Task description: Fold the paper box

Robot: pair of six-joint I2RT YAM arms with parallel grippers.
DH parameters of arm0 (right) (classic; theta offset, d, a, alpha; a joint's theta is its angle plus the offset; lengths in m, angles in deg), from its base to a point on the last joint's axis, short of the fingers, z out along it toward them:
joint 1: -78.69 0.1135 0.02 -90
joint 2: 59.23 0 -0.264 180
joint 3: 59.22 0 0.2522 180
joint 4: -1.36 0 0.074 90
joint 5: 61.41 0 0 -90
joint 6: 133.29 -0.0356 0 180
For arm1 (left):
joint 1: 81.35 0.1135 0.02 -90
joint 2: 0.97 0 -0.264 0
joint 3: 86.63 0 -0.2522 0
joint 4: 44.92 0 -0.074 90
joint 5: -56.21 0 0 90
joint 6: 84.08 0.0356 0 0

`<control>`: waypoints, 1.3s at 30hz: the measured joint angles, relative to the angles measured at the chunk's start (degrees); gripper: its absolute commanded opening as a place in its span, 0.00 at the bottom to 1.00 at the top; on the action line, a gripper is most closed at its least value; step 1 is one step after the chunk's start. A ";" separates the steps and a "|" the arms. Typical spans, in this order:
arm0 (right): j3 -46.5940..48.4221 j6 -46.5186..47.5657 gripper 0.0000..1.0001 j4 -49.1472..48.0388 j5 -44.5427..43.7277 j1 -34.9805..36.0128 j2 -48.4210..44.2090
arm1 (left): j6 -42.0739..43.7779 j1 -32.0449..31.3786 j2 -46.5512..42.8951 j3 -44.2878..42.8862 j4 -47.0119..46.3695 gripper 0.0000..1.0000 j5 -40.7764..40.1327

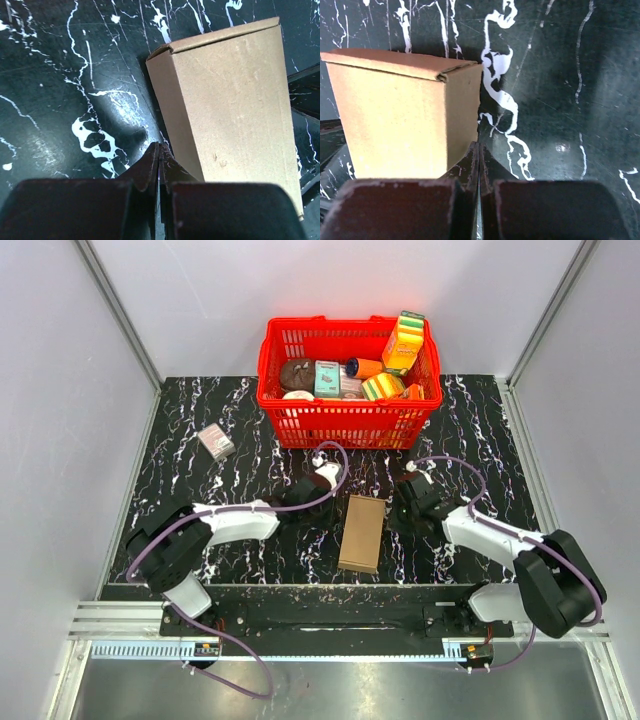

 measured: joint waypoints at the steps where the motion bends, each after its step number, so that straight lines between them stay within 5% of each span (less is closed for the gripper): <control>1: 0.20 0.20 0.00 -0.39 0.76 -0.11 0.72 | 0.00 0.00 0.68 -0.20 -0.15 0.00 0.48; 24: 1.79 1.22 0.00 -1.07 3.74 -1.38 3.48 | 0.04 0.63 3.43 -0.59 -0.61 0.00 3.45; 39: 8.59 5.62 0.00 0.85 1.86 -6.82 7.39 | 3.23 6.71 3.08 -4.46 2.97 0.00 3.10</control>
